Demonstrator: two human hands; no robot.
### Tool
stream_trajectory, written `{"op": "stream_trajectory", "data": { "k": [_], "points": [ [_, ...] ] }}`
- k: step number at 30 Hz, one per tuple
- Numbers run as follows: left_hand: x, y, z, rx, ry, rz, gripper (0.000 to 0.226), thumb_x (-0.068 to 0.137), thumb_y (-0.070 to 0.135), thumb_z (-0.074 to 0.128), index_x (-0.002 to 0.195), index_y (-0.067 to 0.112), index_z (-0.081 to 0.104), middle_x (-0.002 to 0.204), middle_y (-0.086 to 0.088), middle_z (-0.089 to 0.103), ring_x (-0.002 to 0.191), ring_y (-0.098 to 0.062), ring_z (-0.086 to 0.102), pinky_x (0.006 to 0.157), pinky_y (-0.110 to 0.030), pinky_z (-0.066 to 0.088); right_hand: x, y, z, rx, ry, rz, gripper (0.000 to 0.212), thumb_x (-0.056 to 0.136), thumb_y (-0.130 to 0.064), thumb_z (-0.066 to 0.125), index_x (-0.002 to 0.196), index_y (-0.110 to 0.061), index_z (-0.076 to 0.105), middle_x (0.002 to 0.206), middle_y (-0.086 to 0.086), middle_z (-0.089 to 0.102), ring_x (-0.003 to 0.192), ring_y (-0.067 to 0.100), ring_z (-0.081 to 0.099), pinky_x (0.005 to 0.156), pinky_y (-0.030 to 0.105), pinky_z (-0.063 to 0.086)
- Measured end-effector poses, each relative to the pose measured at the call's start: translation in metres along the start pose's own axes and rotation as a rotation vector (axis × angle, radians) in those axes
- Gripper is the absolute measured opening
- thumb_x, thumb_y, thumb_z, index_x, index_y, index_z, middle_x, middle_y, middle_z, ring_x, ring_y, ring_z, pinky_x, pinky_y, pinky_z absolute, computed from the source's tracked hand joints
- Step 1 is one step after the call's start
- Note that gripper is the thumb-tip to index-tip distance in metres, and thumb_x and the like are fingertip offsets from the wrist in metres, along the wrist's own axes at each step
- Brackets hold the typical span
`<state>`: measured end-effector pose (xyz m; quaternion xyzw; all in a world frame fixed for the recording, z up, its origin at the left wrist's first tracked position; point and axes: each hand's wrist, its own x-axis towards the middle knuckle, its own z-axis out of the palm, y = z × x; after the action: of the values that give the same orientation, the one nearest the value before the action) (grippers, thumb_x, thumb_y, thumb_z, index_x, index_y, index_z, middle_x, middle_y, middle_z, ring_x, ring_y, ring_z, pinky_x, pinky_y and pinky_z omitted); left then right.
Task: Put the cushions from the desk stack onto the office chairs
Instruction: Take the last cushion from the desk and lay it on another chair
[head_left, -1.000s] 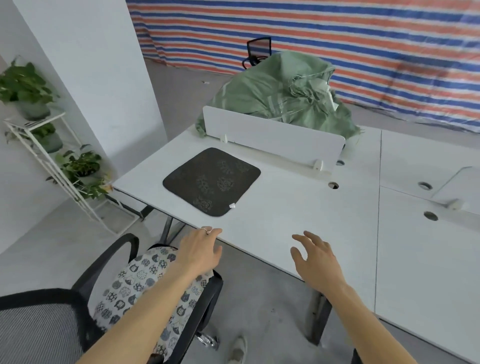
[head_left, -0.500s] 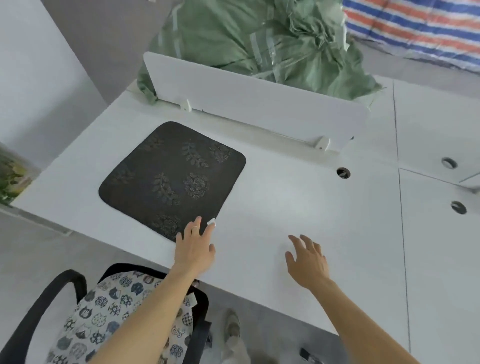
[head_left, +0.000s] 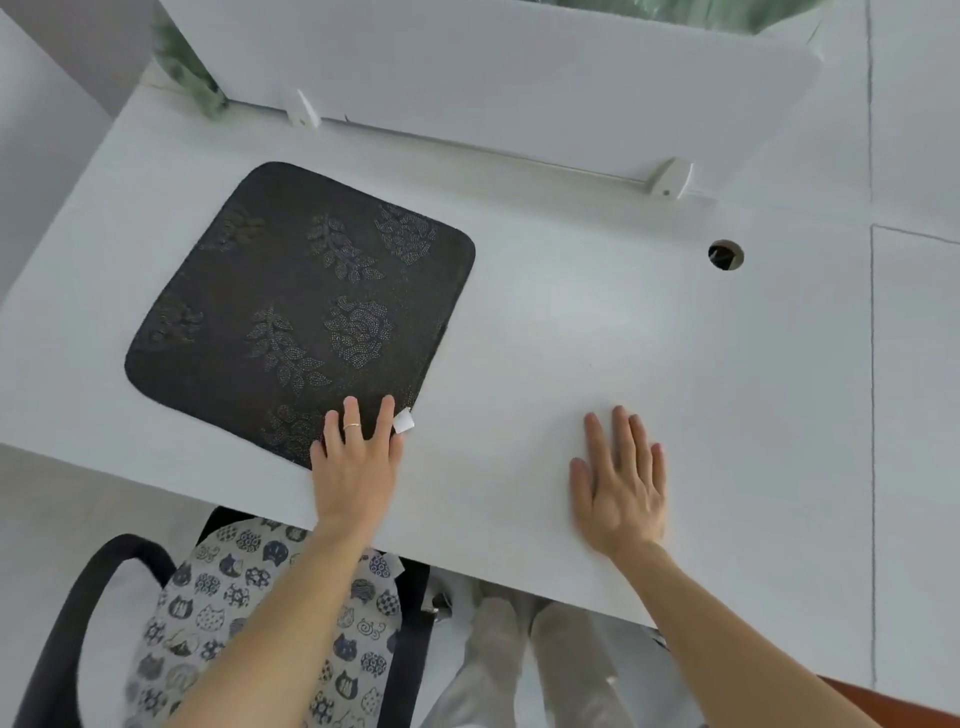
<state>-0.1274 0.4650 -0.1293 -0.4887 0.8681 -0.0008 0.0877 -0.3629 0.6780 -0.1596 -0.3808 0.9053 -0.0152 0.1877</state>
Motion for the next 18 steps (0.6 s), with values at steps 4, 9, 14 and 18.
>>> {"op": "stream_trajectory", "data": {
  "k": [4,9,14,18],
  "points": [
    [0.037,-0.014,-0.021,0.135,-0.055,0.076,0.065,0.068,0.001,0.08,0.13,-0.001,0.059,0.101,-0.022,0.061,0.069,-0.035,0.059,0.039,-0.033,0.045,-0.002,-0.001,-0.002,0.015,-0.01,0.007,0.064,0.103,-0.055,0.016,0.162,-0.037,0.0,0.171,-0.003,-0.007,0.156,0.017,-0.013,0.124,0.04,-0.013],
    [0.064,0.021,-0.084,0.062,-0.124,0.108,0.046,0.092,0.008,0.052,0.137,0.015,0.045,0.116,-0.01,0.052,0.093,-0.034,0.062,0.06,-0.037,0.039,-0.002,0.001,-0.008,0.009,-0.074,-0.001,0.063,0.101,-0.057,0.003,0.157,-0.039,-0.02,0.167,-0.004,-0.025,0.151,0.015,-0.028,0.124,0.043,-0.016],
    [0.045,0.075,-0.147,-0.516,-0.021,0.124,0.034,0.101,0.039,0.047,0.13,0.022,0.051,0.108,0.001,0.064,0.095,-0.021,0.066,0.079,-0.042,0.056,-0.002,0.002,-0.024,0.069,-0.159,-0.047,0.064,0.102,-0.058,0.008,0.158,-0.039,-0.017,0.166,-0.005,-0.028,0.15,0.015,-0.031,0.124,0.044,-0.014],
    [0.028,0.09,-0.201,-1.041,0.043,0.067,0.022,0.098,0.048,0.056,0.106,0.03,0.064,0.095,0.02,0.069,0.088,0.005,0.064,0.074,-0.009,0.049,0.004,0.002,-0.044,0.175,-0.281,-0.027,0.062,0.104,-0.058,0.017,0.161,-0.04,0.0,0.168,-0.009,-0.019,0.154,0.015,-0.02,0.124,0.043,-0.01]
  ]
}}
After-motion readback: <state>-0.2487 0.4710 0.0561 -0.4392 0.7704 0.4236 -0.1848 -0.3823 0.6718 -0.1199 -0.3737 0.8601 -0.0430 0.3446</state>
